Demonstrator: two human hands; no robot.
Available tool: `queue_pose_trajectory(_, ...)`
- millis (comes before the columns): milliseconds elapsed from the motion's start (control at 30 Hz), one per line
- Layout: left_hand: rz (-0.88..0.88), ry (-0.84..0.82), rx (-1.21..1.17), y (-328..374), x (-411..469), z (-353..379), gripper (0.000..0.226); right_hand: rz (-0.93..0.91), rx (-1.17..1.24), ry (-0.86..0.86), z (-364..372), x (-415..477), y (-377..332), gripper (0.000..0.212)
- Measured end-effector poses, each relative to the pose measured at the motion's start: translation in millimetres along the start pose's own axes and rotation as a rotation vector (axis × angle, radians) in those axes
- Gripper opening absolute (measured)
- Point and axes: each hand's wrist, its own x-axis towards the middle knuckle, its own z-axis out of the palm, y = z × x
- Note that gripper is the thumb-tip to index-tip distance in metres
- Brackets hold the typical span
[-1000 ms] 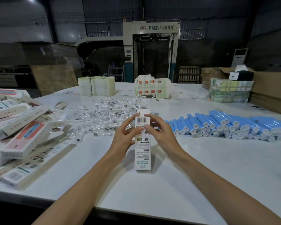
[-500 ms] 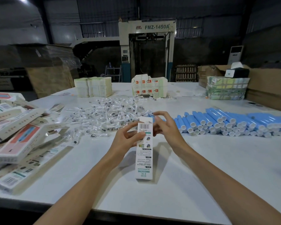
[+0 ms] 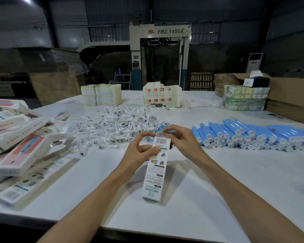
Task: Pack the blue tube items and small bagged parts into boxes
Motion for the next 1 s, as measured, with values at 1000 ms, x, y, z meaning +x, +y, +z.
queue_pose_trajectory(1000,0.062,-0.020,0.001,4.1,-0.1,0.0,0.056,0.334,0.411,0.013,-3.0,1.7,-19.1,0.007)
